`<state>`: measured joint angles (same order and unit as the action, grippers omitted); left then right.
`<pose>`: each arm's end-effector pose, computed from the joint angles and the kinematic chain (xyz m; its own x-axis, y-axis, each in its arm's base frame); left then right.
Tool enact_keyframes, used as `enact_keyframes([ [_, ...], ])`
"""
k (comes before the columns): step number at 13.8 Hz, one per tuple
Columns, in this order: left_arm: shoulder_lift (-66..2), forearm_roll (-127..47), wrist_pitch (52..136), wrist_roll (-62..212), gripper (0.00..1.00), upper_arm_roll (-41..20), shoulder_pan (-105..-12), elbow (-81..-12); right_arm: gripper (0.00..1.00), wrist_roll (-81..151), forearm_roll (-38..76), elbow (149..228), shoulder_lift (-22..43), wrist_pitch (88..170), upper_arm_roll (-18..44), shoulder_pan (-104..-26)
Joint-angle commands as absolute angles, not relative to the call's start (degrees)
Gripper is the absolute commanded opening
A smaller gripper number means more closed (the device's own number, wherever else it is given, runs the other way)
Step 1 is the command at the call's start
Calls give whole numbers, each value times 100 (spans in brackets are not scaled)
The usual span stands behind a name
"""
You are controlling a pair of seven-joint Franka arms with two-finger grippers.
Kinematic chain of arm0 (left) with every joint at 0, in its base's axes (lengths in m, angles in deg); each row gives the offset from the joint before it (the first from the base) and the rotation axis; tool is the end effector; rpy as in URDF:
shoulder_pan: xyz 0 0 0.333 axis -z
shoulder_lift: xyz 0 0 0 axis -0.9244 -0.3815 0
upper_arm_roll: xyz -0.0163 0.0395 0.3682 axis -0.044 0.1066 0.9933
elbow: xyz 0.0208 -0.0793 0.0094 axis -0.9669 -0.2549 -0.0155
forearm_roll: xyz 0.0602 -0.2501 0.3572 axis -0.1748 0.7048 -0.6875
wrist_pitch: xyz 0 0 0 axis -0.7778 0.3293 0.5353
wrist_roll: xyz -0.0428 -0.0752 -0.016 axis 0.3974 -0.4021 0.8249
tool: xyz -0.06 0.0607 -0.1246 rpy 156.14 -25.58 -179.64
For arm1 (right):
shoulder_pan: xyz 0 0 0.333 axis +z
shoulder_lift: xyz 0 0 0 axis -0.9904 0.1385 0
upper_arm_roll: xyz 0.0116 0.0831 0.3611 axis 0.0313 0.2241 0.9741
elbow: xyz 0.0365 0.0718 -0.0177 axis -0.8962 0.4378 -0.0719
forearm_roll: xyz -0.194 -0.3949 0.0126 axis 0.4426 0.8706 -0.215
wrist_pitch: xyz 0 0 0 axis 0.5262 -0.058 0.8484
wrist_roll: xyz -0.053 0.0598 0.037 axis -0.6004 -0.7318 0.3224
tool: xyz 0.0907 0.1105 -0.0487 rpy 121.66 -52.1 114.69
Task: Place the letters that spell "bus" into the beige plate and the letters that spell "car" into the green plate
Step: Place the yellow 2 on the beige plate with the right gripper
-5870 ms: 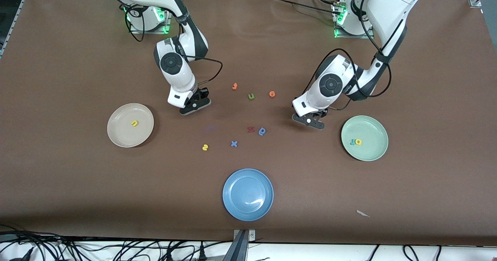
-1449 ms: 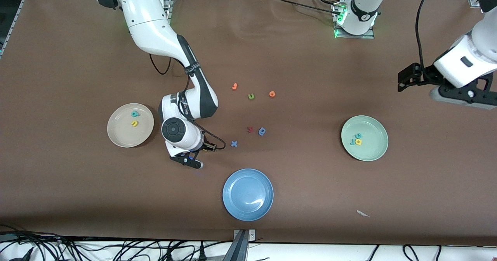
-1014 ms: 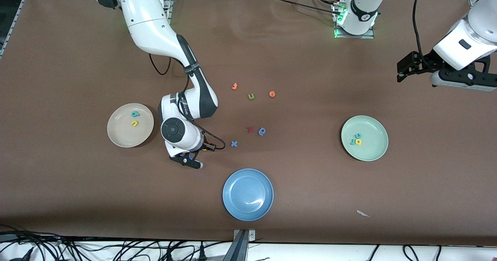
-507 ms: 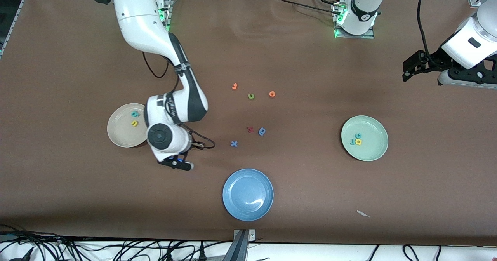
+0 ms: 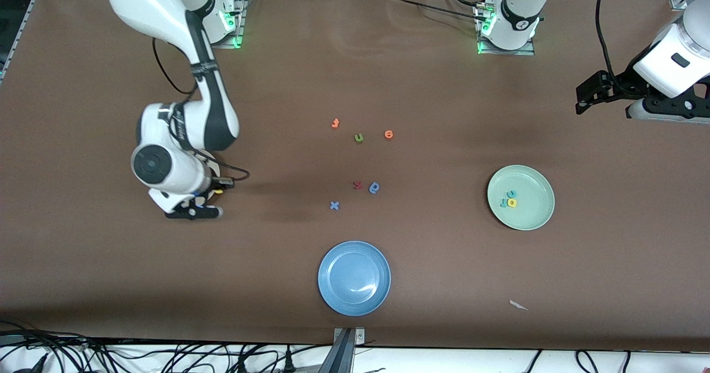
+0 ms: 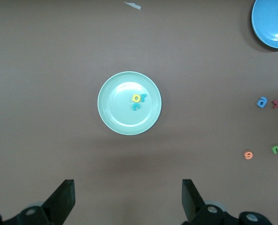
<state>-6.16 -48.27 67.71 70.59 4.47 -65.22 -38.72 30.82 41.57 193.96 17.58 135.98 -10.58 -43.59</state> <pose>0.5972 -0.0597 0.6245 0.9980 -0.0621 -0.0106 -0.0620 -0.9981 0.0068 0.6715 0.1496 0.2374 0.9895 0.0617 -0.1303 0.0695 -0.9960 0.0562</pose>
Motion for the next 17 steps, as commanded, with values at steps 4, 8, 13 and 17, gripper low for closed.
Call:
enact_keyframes([
  [4, -592, -4880, 6639, 7164, 100, 429, -6458, -3785, 22, 4551, 4237, 21627, 1048, 15770, -1451, -4302],
  [8, -592, -4889, 6639, 7155, 100, 419, -6458, -3785, 100, 4516, 4158, 21470, 855, 15377, -1478, -4328],
  [13, -592, -4889, 6631, 7147, 100, 419, -6467, -3785, 100, 3569, 3974, 20450, 890, 13706, -1452, -4311],
  [17, -592, -4889, 6631, 7147, 100, 419, -6458, -3785, 100, 2804, 3991, 20238, 881, 13441, -1399, -4118],
])
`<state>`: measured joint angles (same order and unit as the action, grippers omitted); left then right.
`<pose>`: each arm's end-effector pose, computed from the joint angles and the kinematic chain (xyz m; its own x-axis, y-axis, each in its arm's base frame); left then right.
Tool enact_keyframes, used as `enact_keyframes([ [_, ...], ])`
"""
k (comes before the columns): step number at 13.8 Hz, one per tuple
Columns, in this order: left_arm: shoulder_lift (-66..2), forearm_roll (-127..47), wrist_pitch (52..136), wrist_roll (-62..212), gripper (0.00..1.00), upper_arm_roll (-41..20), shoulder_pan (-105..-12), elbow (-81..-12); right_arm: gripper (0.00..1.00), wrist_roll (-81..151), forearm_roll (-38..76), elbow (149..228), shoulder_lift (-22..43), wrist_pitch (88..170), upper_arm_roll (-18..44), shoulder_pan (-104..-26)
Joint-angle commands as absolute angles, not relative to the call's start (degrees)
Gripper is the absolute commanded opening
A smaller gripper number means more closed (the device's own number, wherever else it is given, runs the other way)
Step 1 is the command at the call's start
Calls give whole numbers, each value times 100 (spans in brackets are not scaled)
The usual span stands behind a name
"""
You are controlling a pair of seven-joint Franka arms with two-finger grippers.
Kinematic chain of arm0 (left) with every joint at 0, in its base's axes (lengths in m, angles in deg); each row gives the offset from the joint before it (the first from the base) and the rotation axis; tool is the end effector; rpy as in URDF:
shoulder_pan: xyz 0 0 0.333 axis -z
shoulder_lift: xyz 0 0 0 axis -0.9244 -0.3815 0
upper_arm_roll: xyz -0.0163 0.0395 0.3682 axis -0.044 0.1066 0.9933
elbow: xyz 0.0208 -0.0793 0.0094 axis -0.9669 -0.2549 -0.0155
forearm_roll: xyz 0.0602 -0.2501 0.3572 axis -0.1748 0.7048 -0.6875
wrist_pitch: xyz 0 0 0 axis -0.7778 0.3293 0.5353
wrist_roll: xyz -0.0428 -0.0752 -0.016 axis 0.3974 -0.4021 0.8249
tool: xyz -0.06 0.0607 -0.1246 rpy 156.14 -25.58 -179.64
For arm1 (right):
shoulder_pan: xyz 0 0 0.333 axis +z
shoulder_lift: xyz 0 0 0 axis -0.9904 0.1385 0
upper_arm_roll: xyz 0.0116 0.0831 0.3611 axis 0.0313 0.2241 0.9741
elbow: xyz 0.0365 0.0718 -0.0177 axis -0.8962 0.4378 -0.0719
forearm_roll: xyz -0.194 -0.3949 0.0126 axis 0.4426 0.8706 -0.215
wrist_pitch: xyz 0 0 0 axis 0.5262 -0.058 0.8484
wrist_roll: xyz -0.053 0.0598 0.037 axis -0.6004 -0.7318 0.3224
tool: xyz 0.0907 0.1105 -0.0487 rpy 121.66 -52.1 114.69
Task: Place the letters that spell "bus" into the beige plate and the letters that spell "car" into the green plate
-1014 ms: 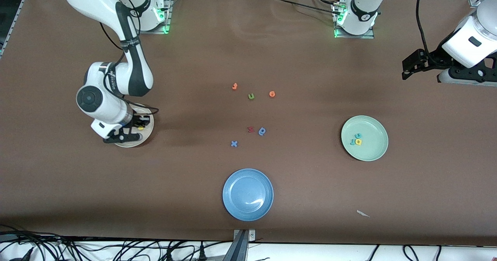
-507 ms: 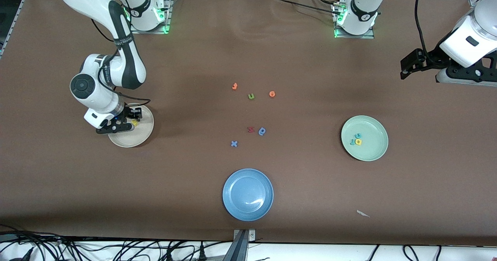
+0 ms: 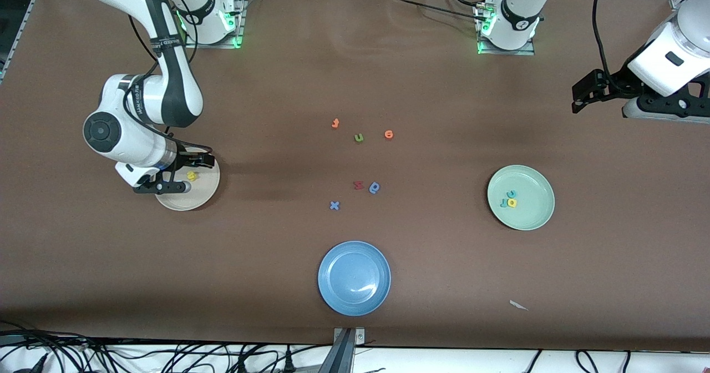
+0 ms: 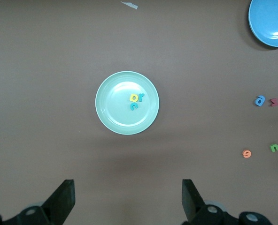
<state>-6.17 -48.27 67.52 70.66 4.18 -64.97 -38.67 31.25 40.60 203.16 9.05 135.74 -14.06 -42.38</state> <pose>0.5962 -0.0653 0.6246 0.9974 -0.0703 -0.0132 -0.0702 -0.9975 0.0066 0.6279 0.1076 0.2635 0.9881 -0.0028 -0.1538 -0.0031 -1.0000 -0.0016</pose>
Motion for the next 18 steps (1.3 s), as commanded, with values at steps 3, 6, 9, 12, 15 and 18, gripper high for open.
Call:
enact_keyframes([
  [3, -592, -4889, 6631, 7155, 100, 411, -6458, -3776, 100, 2530, 4201, 20221, 532, 13196, -1068, -4387],
  [6, -592, -4889, 6631, 7155, 100, 419, -6458, -3776, 100, 2233, 5421, 20265, -268, 12705, 1012, -6476],
  [9, -592, -4889, 6639, 7147, 100, 419, -6458, -3776, 100, 2380, 5994, 20212, -1007, 12194, 1447, -7182],
  [12, -592, -4889, 6631, 7147, 100, 419, -6458, -3776, 100, 2460, 6057, 19871, -1377, 11719, 1888, -7633],
  [15, -592, -4889, 6631, 7147, 100, 419, -6458, -3776, 100, 2468, 5986, 19063, -1395, 10939, 1897, -7685],
  [18, -592, -4889, 6639, 7147, 100, 419, -6458, -3776, 100, 2573, 6030, 18666, -1518, 10681, 1879, -7720],
])
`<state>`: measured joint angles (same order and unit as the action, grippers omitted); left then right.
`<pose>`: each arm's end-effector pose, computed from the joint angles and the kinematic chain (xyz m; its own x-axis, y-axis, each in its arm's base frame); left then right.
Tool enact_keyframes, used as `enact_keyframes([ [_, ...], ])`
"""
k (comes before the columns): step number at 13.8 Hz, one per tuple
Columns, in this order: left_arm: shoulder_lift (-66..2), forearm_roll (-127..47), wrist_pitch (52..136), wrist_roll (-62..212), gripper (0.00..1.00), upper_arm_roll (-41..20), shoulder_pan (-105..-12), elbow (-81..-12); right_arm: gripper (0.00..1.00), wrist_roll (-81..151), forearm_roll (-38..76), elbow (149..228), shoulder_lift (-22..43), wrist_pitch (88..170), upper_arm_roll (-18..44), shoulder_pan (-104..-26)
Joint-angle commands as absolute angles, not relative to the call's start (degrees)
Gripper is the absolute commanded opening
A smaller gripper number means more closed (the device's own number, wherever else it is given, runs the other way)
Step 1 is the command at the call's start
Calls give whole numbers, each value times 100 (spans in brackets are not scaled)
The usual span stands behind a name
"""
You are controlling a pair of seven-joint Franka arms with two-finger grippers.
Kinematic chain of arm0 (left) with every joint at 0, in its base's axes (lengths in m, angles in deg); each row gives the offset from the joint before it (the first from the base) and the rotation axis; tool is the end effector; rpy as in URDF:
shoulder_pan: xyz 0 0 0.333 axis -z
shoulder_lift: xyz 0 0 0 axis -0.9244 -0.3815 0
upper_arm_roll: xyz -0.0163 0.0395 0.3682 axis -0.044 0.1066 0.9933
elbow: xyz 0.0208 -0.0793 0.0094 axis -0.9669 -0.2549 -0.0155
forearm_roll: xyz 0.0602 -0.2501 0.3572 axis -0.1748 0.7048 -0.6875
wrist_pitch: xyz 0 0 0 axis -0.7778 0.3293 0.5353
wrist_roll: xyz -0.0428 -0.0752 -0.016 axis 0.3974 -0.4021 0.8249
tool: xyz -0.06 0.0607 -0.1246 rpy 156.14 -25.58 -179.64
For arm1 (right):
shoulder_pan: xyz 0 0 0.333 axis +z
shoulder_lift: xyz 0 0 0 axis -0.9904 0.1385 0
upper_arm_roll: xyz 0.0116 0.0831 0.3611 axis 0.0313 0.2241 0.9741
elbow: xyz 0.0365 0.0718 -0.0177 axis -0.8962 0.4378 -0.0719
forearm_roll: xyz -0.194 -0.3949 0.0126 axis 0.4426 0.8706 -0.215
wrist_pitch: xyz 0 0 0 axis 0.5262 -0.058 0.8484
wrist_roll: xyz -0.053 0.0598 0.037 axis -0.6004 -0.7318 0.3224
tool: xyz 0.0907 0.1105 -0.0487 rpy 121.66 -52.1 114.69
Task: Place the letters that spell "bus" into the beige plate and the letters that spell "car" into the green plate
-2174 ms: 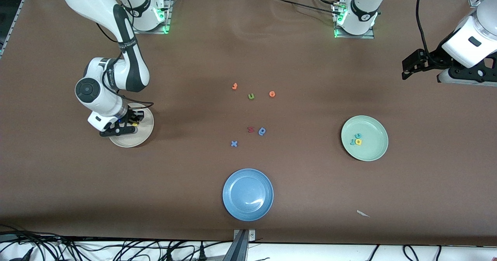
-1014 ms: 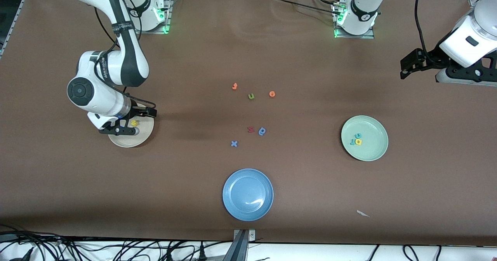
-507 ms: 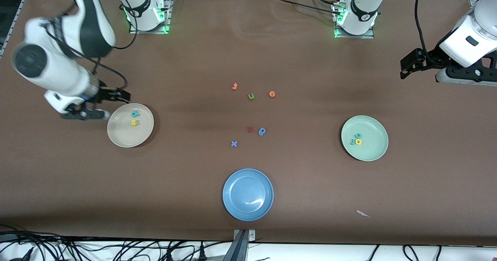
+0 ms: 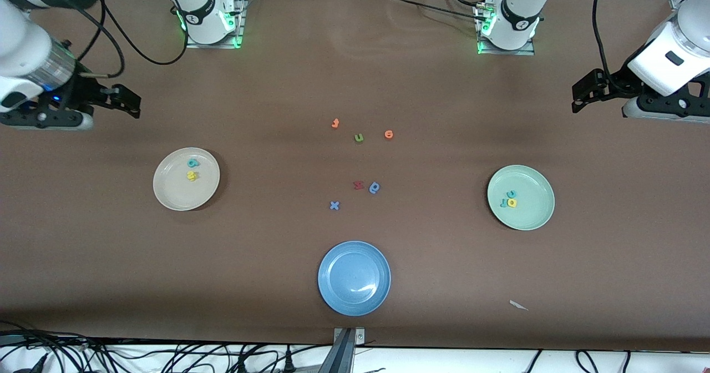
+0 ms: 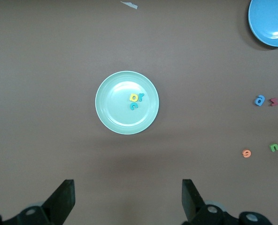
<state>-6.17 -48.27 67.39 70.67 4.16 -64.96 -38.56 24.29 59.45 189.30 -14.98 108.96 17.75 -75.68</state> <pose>0.5960 -0.0656 0.6254 0.9974 -0.0707 -0.0136 -0.0706 -0.9975 0.0066 0.5902 0.0493 0.5784 0.9996 0.0012 -0.0293 0.0030 -0.9981 0.0610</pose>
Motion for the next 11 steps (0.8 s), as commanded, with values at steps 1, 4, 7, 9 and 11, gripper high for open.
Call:
enact_keyframes([
  [1, -592, -4889, 6639, 7138, 100, 419, -6458, -3776, 100, 2600, 6013, 18656, -1614, 10759, 1879, -7747],
  [4, -592, -4889, 6631, 7138, 100, 419, -6467, -3776, 100, 2609, 5943, 18639, -1711, 10839, 1879, -7791],
  [7, -592, -4889, 6639, 7138, 100, 428, -6467, -3776, 100, 2600, 5679, 18639, -1756, 10813, 1853, -7835],
  [9, -592, -4889, 6639, 7138, 100, 428, -6467, -3776, 100, 2609, 5618, 18639, -1782, 10742, 1844, -7852],
  [11, -592, -4889, 6639, 7129, 100, 428, -6476, -3776, 100, 2670, 5468, 18639, -1791, 10742, 1739, -7879],
])
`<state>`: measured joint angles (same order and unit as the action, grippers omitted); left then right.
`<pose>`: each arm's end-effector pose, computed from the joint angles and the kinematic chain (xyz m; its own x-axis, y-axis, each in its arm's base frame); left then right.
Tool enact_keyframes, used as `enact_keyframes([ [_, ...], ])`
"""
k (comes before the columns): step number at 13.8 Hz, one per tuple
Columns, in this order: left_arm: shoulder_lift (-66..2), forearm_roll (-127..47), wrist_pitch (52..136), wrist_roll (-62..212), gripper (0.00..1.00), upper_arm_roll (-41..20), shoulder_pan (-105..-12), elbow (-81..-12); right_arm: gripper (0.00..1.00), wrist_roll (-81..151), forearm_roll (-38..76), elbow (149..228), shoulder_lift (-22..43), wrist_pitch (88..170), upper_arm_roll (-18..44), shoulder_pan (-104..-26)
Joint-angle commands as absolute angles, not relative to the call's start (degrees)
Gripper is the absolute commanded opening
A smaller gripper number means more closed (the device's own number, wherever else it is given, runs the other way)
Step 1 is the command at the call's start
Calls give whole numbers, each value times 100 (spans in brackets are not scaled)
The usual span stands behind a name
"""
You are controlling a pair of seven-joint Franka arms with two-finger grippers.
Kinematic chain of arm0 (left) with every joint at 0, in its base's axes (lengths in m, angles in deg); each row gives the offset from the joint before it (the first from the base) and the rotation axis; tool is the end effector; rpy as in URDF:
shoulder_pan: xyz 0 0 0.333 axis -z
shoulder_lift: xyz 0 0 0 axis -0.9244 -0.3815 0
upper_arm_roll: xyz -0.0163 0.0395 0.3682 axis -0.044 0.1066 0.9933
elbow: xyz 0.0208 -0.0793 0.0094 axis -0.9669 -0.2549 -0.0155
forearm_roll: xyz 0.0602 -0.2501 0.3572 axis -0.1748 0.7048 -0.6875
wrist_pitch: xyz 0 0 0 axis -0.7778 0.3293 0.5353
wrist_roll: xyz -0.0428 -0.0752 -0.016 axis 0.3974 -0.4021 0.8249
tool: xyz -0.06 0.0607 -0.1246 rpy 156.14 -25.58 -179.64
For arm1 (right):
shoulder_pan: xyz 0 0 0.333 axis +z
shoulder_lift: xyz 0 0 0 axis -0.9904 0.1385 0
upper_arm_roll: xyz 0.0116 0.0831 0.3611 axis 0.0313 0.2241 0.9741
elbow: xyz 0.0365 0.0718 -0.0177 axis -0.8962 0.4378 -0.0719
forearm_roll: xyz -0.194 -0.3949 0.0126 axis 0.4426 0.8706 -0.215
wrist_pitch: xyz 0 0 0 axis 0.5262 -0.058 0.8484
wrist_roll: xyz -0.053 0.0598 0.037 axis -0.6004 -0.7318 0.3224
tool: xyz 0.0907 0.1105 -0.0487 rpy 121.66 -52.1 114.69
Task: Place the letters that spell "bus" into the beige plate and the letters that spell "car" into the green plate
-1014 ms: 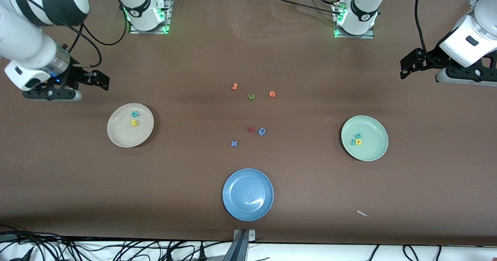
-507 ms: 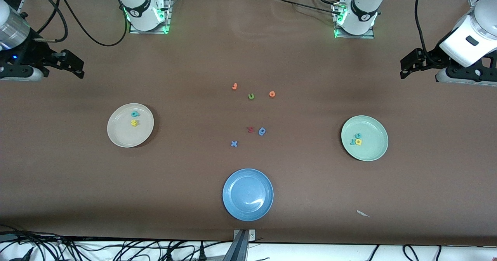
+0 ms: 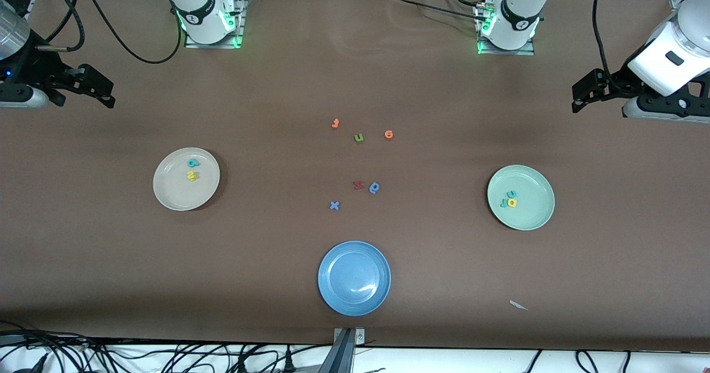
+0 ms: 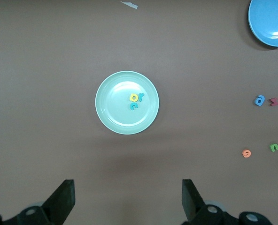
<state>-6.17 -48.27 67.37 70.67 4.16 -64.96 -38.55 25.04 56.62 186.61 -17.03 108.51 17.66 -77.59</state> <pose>0.5960 -0.0655 0.6254 0.9974 -0.0707 -0.0137 -0.0706 -0.9975 0.0066 0.5854 0.0351 0.6232 0.9989 -0.0256 0.0402 -0.0258 -0.9997 0.0046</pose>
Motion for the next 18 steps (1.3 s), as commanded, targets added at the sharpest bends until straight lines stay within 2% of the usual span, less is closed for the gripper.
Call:
enact_keyframes([
  [1, -592, -4889, 6639, 7129, 100, 428, -6467, -3776, 100, 2775, 5468, 18639, -1791, 10742, 1651, -7861],
  [5, -592, -4889, 6631, 7129, 100, 428, -6467, -3776, 100, 2750, 5546, 18604, -1739, 10734, 1659, -7826],
  [8, -592, -4889, 6631, 7129, 100, 428, -6467, -3776, 100, 2715, 5503, 18288, -1545, 10479, 1686, -7817],
  [18, -592, -4889, 6639, 7129, 100, 437, -6476, -3776, 100, 2679, 5555, 18296, -1527, 10470, 1686, -7826],
])
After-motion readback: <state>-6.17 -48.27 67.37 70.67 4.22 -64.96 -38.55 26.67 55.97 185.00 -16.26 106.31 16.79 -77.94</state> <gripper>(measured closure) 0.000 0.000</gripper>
